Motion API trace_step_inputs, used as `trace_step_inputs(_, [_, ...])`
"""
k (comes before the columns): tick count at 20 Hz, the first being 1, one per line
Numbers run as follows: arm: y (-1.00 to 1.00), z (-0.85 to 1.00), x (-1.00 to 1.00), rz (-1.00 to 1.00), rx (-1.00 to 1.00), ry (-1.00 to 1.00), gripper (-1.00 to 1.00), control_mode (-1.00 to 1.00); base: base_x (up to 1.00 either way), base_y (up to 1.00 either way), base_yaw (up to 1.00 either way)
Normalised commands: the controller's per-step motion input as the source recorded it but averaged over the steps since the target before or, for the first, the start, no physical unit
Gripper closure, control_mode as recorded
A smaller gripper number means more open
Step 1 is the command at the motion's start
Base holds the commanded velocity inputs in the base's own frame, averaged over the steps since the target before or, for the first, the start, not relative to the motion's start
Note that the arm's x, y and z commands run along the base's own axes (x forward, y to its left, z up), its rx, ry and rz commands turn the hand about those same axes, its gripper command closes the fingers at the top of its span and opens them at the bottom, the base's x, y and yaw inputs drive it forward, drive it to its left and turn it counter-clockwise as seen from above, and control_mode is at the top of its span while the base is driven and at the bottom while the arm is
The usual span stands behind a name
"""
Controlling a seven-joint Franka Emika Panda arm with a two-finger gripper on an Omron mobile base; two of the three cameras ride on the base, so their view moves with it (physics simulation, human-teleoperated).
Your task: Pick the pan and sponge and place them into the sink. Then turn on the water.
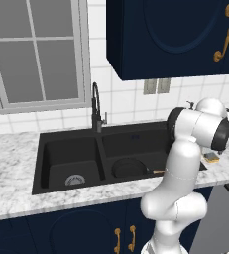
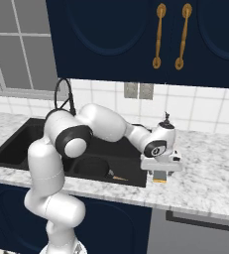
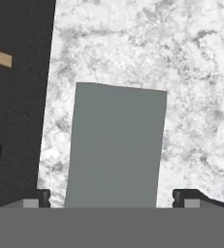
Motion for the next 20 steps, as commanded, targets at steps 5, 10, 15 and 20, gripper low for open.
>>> trace_step_inputs(5, [0.14,-0.33,-0.37,0.04,-0.01,0.00,-1.00,-1.00,0.00,0.00,0.00])
trace_step_inputs(10, [0.26,-0.38,-0.10,0.04,0.00,0.01,-1.00,-1.00,0.00,0.00,0.00])
trace_step_inputs(15, [0.34,-0.33,0.00,0.00,0.00,0.00,1.00,-1.00,0.00,0.00,0.00])
trace_step_inputs(20, [0.20,-0.20,0.08,0.00,0.00,0.00,1.00,-1.00,0.00,0.00,0.00])
